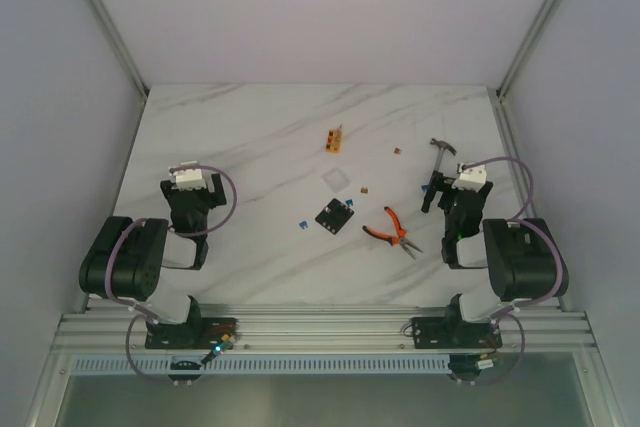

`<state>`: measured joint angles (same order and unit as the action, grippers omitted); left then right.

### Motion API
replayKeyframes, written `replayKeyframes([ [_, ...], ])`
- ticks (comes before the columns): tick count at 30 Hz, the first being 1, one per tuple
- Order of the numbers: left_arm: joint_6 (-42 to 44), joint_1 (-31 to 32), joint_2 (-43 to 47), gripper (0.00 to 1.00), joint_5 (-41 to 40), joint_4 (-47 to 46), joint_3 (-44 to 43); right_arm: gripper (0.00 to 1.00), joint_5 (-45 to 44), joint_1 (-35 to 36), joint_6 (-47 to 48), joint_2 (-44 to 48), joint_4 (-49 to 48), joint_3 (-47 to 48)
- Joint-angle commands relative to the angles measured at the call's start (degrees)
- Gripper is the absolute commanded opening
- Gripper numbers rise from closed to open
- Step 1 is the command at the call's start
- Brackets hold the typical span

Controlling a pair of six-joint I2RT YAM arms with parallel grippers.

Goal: Snap on the fuse box
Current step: Move the fuse box base at the center of the board.

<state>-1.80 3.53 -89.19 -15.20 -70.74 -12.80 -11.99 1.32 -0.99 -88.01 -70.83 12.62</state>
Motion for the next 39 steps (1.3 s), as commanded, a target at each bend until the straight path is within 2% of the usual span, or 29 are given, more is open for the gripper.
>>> replayKeyframes([
  [1,0.8,-0.2,0.8,1.00,0.9,-2.4,-0.8,1.00,0.2,-0.3,0.5,0.6,-2.3,1.0],
  [6,-0.4,-0.3,6.1,1.00,-1.0,18.4,-10.2,1.00,0.3,-0.3,0.4,0.7,-2.3,1.0],
  [12,-6.6,-0.3,14.5,1.00,-1.1,24.5,-13.2,1.00,3.1,-0.4,1.7,1.5,-0.6,1.7],
  [14,-9.8,-0.3,16.4,1.00,0.2,29.0,-15.5,1.00,4.9,-0.1,3.0,4.2,6.4,5.1],
  [16,-14.0,-0.3,17.4,1.00,2.3,34.5,-18.5,1.00,5.7,0.7,3.2,7.8,20.7,10.6],
  [17,-15.5,-0.2,17.5,1.00,3.5,36.4,-19.5,1.00,6.3,1.1,3.0,8.8,24.9,12.9],
  [21,-20.7,-0.2,16.9,1.00,11.1,39.4,-21.3,1.00,11.1,2.8,-1.5,11.2,34.7,19.2],
  [26,-24.1,1.0,13.8,1.00,22.1,42.6,-23.5,1.00,14.0,10.0,-5.4,7.0,46.3,27.5],
  [34,-26.2,9.0,11.1,1.00,27.0,45.7,-25.0,1.00,14.2,25.1,-8.3,-5.0,55.3,37.4],
  [39,-28.2,13.4,11.0,1.00,28.7,46.6,-23.5,0.94,13.7,31.5,-9.6,-8.2,57.9,40.5],
])
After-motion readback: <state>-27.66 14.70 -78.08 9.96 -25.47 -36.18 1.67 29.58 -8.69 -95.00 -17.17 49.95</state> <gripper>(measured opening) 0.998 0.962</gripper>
